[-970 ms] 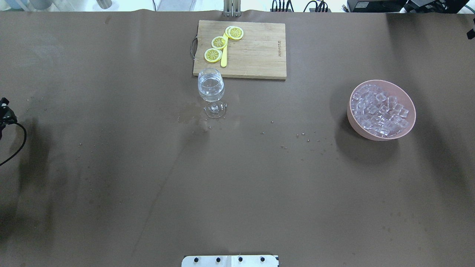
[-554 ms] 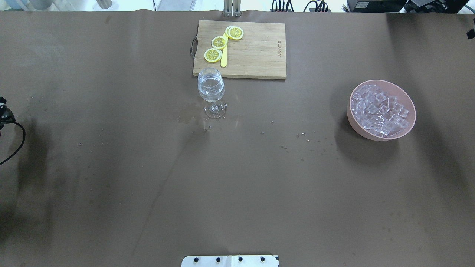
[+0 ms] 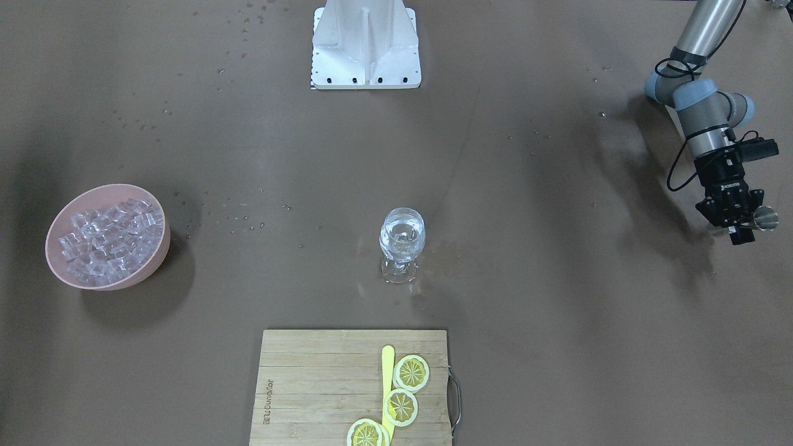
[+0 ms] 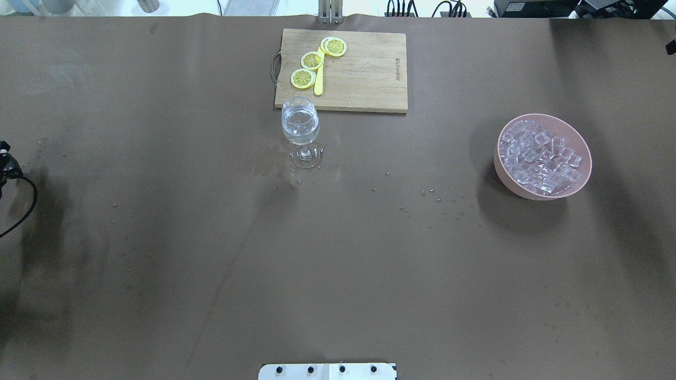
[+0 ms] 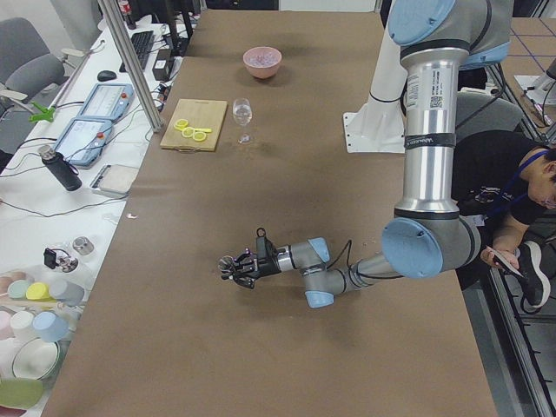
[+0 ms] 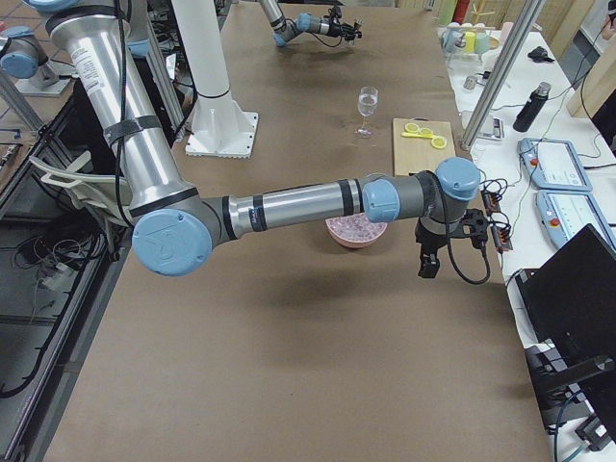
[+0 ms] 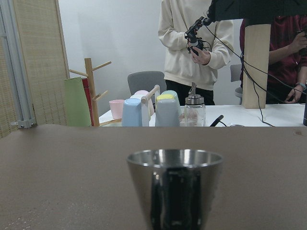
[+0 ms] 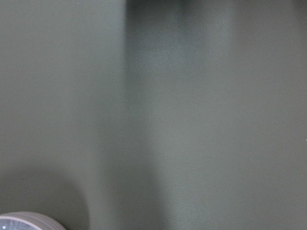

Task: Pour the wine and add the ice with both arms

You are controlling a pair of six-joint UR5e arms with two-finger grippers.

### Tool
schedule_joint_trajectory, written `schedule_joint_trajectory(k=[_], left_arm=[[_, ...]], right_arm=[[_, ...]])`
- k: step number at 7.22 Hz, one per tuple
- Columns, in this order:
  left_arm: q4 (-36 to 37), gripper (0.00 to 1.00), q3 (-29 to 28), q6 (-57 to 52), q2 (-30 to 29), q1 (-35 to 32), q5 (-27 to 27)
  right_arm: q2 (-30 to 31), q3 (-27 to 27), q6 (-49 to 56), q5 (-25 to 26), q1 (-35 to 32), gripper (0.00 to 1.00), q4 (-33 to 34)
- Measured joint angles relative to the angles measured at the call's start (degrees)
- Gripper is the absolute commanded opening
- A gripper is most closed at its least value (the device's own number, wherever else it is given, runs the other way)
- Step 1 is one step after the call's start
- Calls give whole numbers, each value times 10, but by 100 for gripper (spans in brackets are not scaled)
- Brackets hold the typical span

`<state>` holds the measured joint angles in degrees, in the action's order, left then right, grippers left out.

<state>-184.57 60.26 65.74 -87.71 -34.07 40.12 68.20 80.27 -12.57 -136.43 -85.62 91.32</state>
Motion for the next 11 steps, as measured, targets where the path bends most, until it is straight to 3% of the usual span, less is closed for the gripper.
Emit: schedule_joint_trajectory(k=[5,8,11], left_arm=[[0,10,-3,-1,-3,8,1],[0,18,-4,-2,-3,12,-1],[0,42,-4,-3,-4,13,-1]], right_arm=[[-4,6,-1,-1,-3,100,12],[-6,20,0,0,-3,100,32],[-7,21,0,0,-2,100,34]])
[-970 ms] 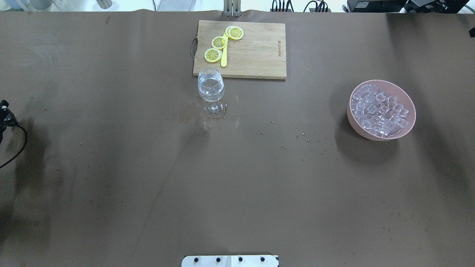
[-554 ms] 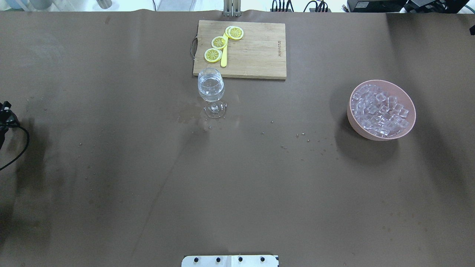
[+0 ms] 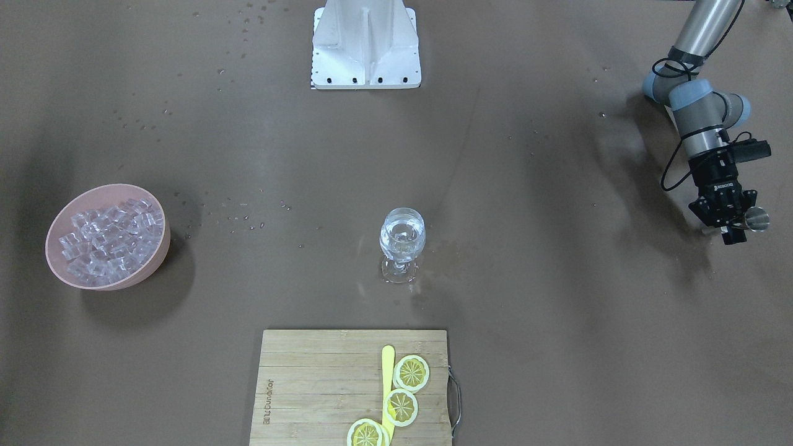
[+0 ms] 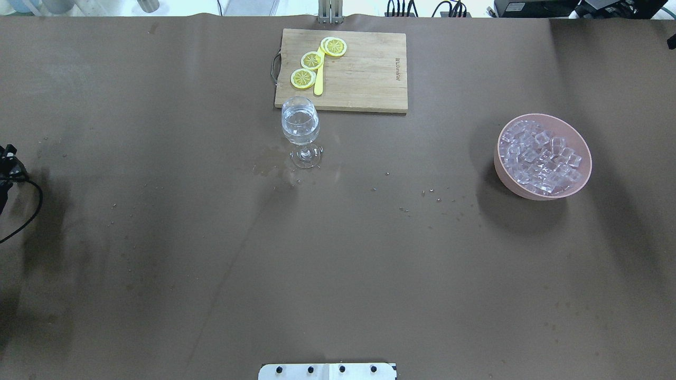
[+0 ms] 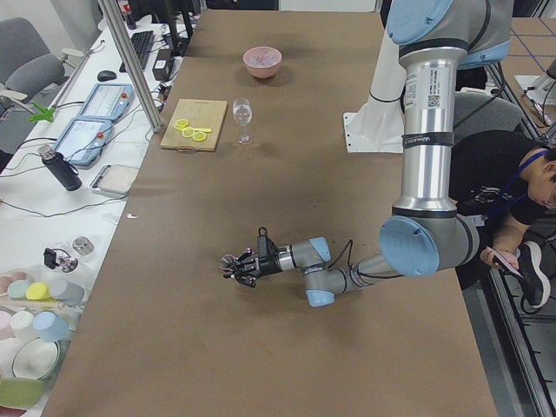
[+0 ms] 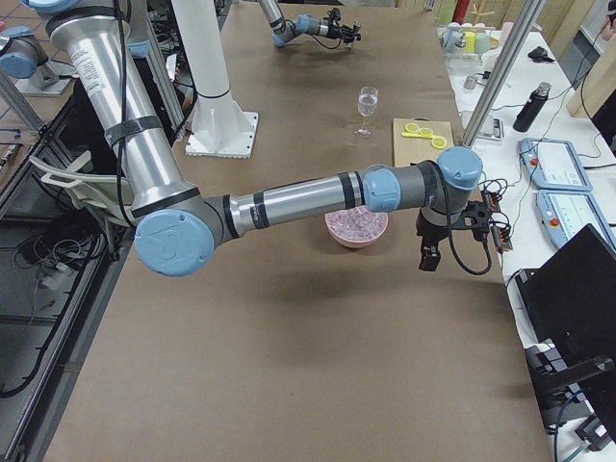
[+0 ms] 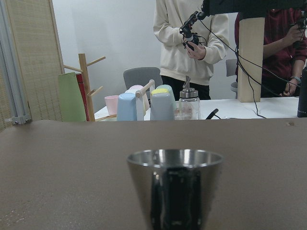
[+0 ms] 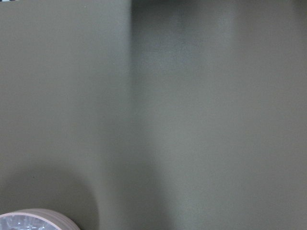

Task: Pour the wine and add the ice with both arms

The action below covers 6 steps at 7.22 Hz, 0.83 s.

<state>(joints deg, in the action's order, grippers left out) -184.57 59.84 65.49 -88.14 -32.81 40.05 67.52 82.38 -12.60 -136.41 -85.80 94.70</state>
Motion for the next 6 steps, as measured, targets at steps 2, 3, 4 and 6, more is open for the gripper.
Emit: schedule_joint_trajectory(k=[2,3,4,6], left_arm=[[0,44,0,-1,0,0,1],[0,56,1,-2,0,0,1],[0,76,1,-3,1,0,1],[0,96,7,-4,0,1,1]], right_arm=[[0,0,0,0,0,100,0],[0,0,0,0,0,100,0],[-1,0,-1,0,0,100,0],[-2,0,-1,0,0,100,0]])
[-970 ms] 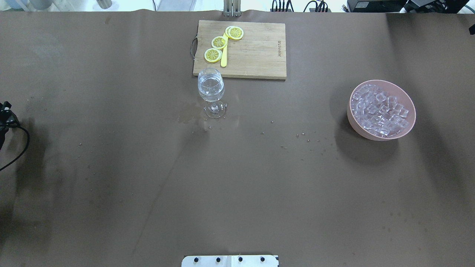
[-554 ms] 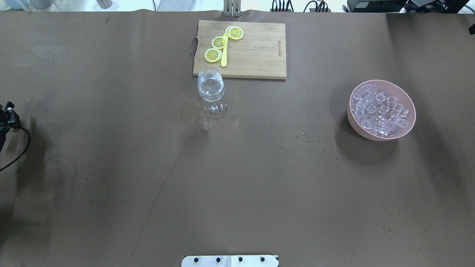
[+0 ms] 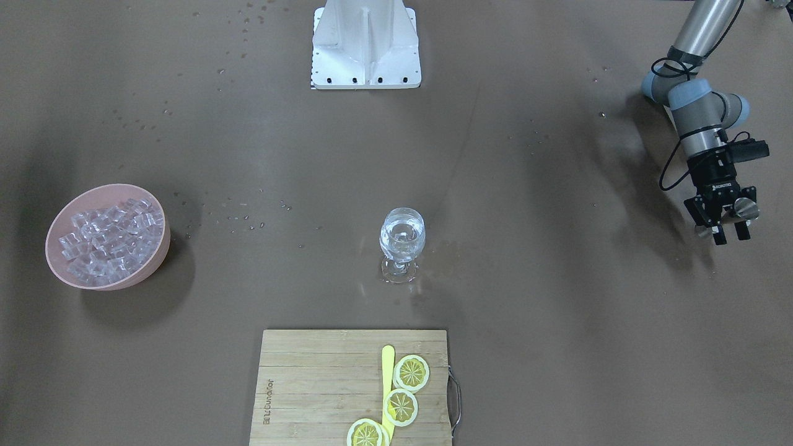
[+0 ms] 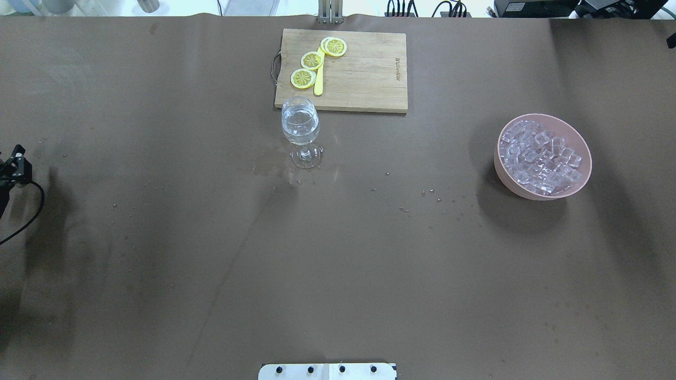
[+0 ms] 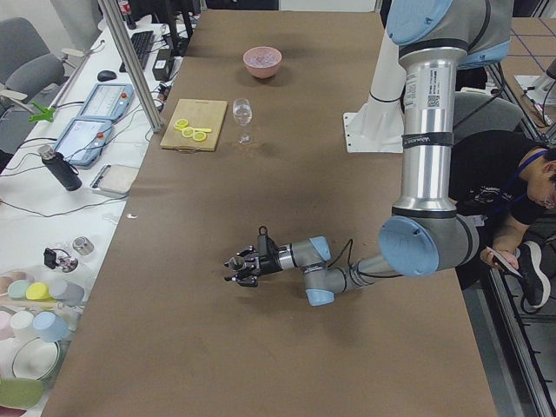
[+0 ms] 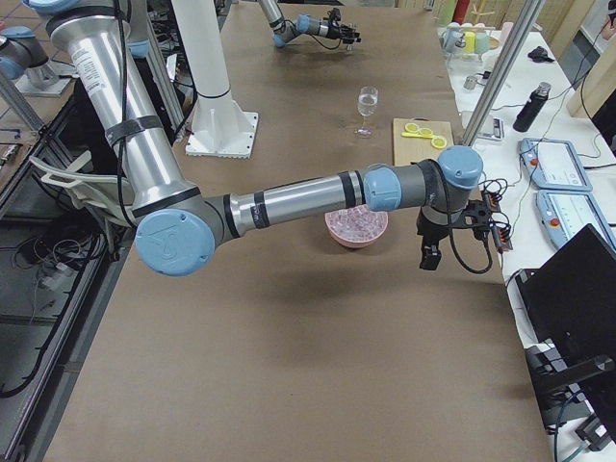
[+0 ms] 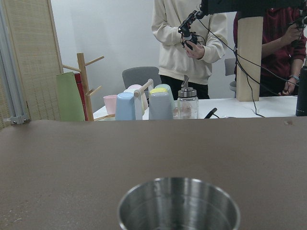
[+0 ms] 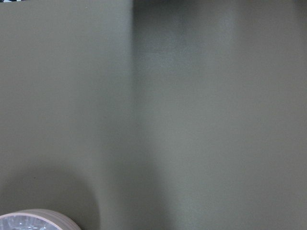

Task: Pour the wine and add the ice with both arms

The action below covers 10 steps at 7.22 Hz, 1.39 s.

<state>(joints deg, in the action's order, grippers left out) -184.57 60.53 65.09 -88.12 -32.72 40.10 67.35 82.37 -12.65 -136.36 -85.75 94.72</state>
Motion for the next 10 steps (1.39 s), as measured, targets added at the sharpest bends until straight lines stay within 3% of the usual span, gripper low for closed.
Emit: schedule_joint_trajectory(k=[7,10], left_arm=[[1,97,61,0,54,-2,15],[4,97,128,0,112,-2,16]], right_arm=[[-2,0,0,5,1,100,0],[-3,-1,-2,9,3,100,0]])
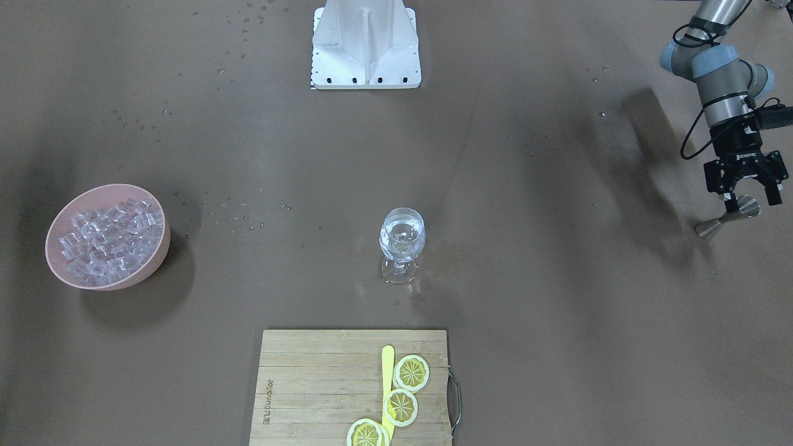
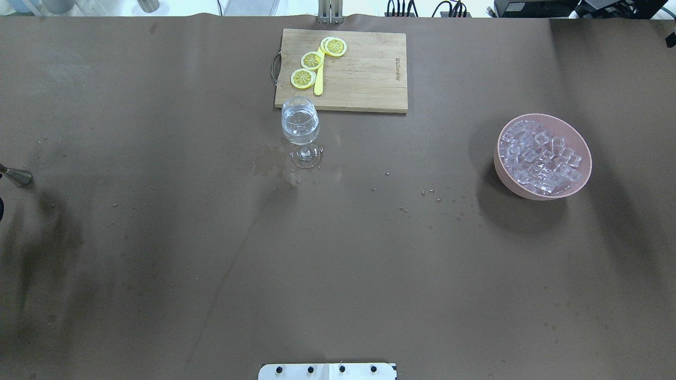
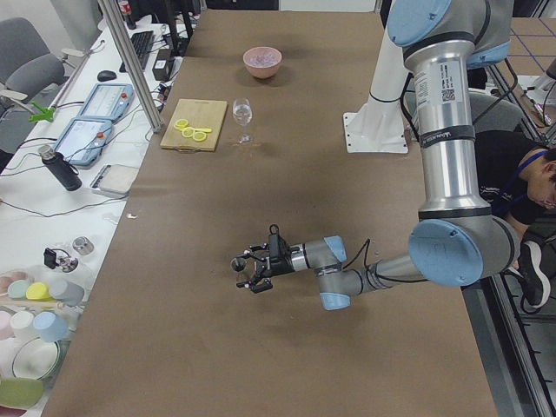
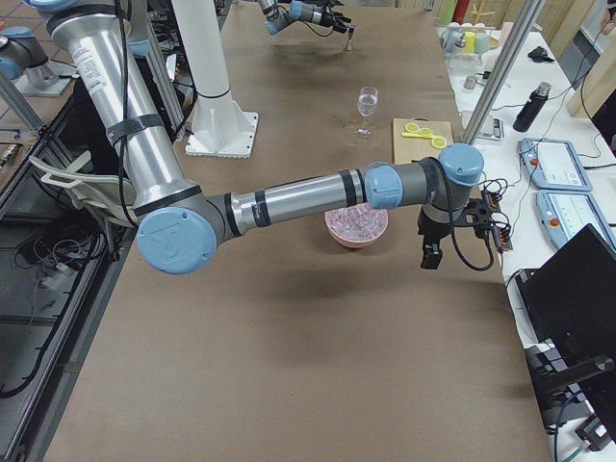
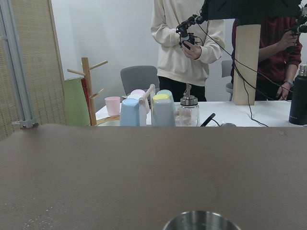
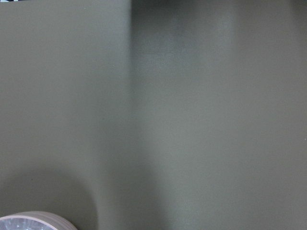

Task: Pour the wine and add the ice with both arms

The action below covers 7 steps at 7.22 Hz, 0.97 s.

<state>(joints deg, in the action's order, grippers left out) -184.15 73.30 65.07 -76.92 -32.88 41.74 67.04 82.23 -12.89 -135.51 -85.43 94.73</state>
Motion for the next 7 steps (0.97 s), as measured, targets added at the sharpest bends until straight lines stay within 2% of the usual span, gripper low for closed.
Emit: schedule_joint_trajectory(k=[3,4,6,7], left_arm=[[31,97,58,0,24,1,4],[44,97,87,-1,41,-2,27],[103,97,146,-11,66,-40,110],[119,97,159,-45,66,-74,176]], right_arm=[[-13,-7,-5,3,0,100,0],[-15,-5,-7,4,-1,100,0],[-18,1,-11,11,-3,100,0],[-19,6,-19,21,-3,100,-1]])
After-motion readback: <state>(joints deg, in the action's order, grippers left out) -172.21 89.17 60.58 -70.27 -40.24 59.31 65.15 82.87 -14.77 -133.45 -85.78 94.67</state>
